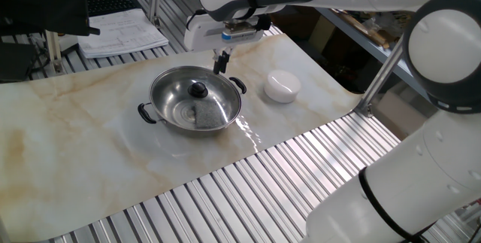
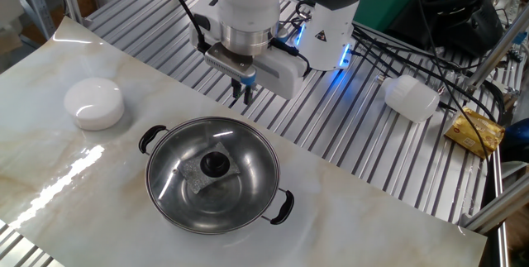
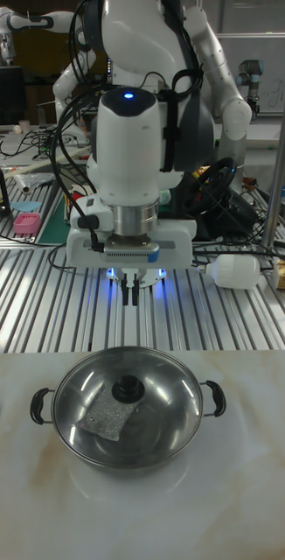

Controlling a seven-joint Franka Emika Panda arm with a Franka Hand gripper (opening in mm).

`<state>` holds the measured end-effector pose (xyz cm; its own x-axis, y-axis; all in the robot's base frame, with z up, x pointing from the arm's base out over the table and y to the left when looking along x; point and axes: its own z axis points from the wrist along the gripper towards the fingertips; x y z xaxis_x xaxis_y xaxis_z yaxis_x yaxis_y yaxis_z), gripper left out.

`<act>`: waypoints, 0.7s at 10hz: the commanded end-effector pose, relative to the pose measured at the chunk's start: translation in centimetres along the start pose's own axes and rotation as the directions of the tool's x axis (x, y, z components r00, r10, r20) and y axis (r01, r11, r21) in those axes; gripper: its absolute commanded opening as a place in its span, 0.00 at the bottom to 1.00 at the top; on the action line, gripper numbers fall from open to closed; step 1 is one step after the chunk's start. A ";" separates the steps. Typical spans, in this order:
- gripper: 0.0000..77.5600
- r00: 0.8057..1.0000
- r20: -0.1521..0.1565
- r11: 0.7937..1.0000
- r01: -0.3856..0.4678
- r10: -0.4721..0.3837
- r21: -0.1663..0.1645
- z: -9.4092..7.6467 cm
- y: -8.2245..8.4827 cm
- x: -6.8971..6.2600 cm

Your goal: Cover the pot with the lid

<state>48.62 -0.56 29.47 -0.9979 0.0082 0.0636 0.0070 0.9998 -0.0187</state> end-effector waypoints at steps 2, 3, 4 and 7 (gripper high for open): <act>0.01 1.000 0.001 1.000 0.002 -0.002 0.001 -0.2 -0.1 0.1; 0.01 1.000 0.001 1.000 0.002 -0.002 0.001 -0.2 -0.1 0.1; 0.01 1.000 0.000 0.999 0.030 -0.030 0.013 0.1 -0.5 0.7; 0.01 0.999 0.000 0.999 0.040 -0.040 0.013 0.1 -0.5 0.7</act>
<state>47.87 -1.01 29.35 -0.9972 -0.0322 0.0679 -0.0341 0.9990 -0.0275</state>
